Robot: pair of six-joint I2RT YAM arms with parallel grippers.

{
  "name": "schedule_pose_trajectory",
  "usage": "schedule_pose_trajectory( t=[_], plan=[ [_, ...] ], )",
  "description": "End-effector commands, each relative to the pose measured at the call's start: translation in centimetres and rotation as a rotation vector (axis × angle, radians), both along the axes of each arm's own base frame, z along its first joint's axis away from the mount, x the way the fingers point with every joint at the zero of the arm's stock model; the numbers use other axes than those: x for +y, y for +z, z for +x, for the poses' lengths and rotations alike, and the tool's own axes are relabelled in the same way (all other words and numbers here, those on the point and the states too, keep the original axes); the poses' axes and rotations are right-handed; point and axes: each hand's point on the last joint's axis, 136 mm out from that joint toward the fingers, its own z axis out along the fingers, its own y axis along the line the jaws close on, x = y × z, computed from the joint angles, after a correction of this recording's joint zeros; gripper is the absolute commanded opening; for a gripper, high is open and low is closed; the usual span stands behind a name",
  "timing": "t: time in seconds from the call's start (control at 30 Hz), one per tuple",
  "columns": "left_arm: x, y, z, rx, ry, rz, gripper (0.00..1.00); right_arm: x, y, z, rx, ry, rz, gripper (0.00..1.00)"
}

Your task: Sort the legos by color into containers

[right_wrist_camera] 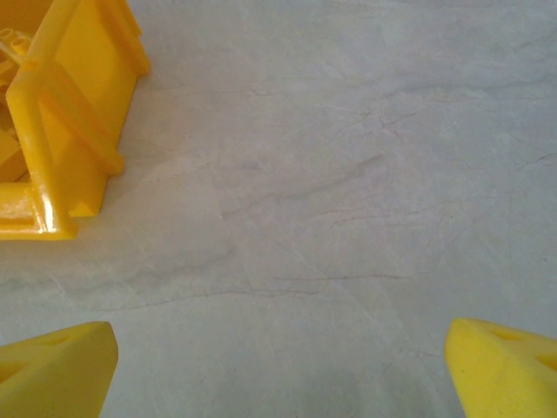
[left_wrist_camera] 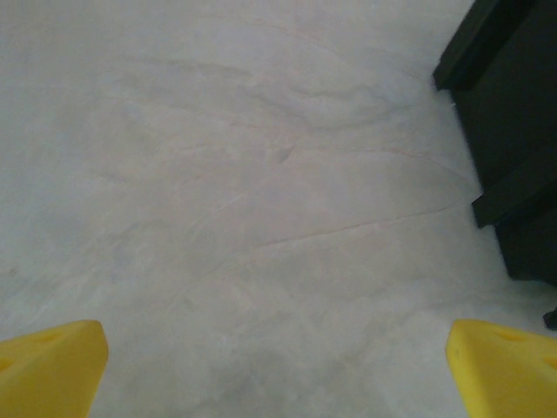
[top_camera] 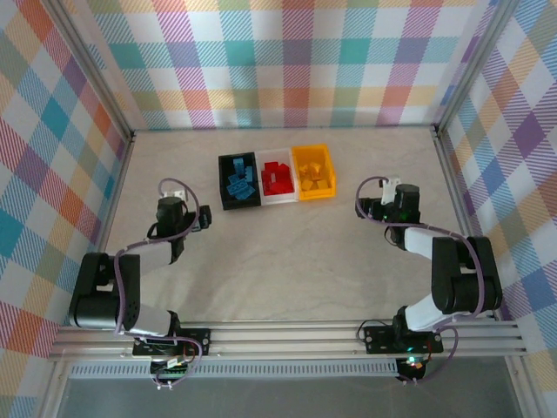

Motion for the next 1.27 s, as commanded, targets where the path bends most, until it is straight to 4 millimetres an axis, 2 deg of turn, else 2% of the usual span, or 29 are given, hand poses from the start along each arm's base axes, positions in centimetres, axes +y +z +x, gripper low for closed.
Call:
schedule_pose_trajectory(
  t=[0.0,0.2,0.27,0.33,0.47,1.23],
  plan=[
    [-1.4,2.8,1.9,-0.163,-0.104,-0.005,1.00,-0.1,1.2,0.7,-0.072,0.004,0.020,0.96],
    [-3.1,1.1,1.0,-0.228,-0.211,-0.009,1.00,-0.4,1.7,0.1,-0.144,-0.011,0.022,0.97],
    [-2.7,0.9,1.8,-0.188,-0.187,-0.008,1.00,-0.4,1.5,-0.5,-0.196,-0.014,0.018,0.96],
    [-1.2,0.5,1.9,-0.170,-0.097,-0.008,1.00,-0.8,1.2,-0.5,-0.205,-0.037,0.016,0.96],
    [-1.3,0.6,1.9,-0.174,-0.093,0.006,1.00,-0.8,1.0,-0.4,-0.195,-0.039,0.022,1.00],
    [-1.3,0.6,2.0,-0.171,-0.090,0.014,1.00,-0.9,1.2,-0.4,-0.196,-0.038,0.026,1.00]
  ],
)
